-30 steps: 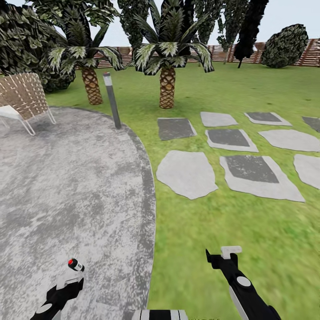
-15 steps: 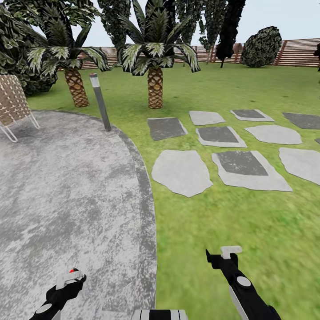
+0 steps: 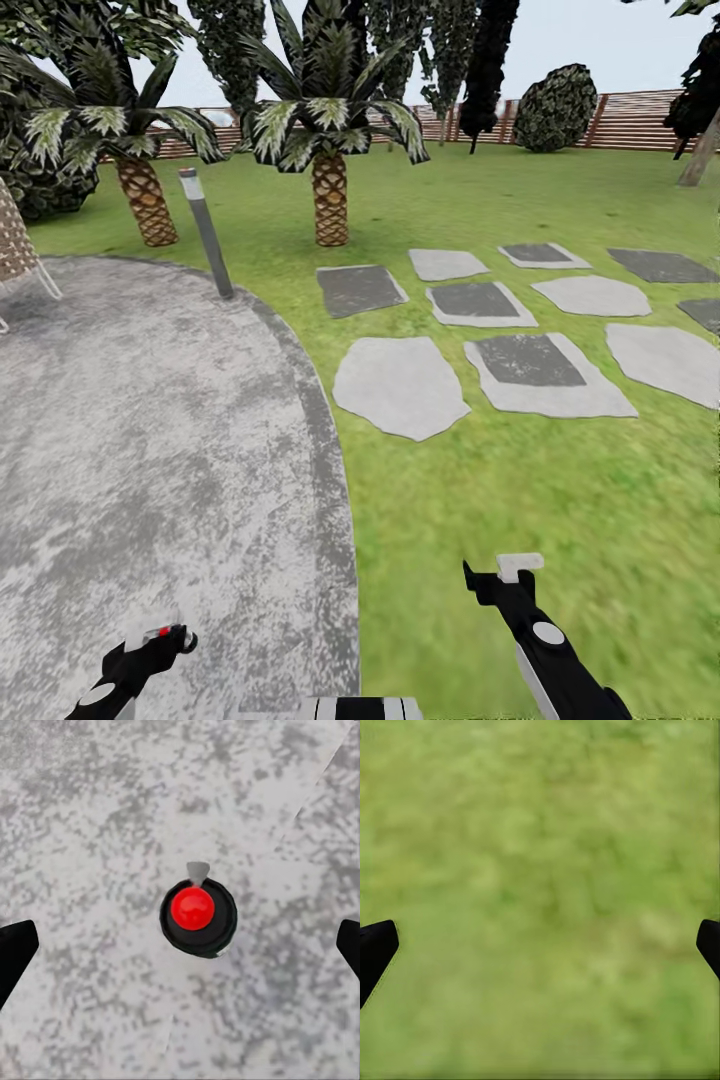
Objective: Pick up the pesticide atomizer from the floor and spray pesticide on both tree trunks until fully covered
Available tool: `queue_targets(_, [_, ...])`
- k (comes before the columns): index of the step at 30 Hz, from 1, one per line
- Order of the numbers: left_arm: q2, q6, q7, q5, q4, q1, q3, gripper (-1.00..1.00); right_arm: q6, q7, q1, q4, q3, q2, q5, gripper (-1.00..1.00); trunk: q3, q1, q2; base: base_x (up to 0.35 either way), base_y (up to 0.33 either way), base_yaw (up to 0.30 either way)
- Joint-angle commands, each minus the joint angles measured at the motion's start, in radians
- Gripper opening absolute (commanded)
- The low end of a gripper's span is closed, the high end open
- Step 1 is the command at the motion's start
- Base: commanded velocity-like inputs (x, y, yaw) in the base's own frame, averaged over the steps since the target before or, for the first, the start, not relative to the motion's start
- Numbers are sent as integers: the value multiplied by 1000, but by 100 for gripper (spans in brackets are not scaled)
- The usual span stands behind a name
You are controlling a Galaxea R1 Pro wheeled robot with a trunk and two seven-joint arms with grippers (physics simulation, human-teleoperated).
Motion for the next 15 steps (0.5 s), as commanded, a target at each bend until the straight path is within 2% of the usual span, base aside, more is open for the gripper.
queue_targets(1, [0,-3,0,9,1,0,-2,100,-1,0,0,0,0,0,1,100,-1,0,0,0,156,-81])
queue_targets(12, [-1,-3,0,9,1,0,-2,100,-1,0,0,0,0,0,1,100,-2,0,0,0,25,-13])
queue_targets(15, [-3,-4,0,9,1,0,-4,100,-1,0,0,0,0,0,1,100,-18,1,-1,0,0,0])
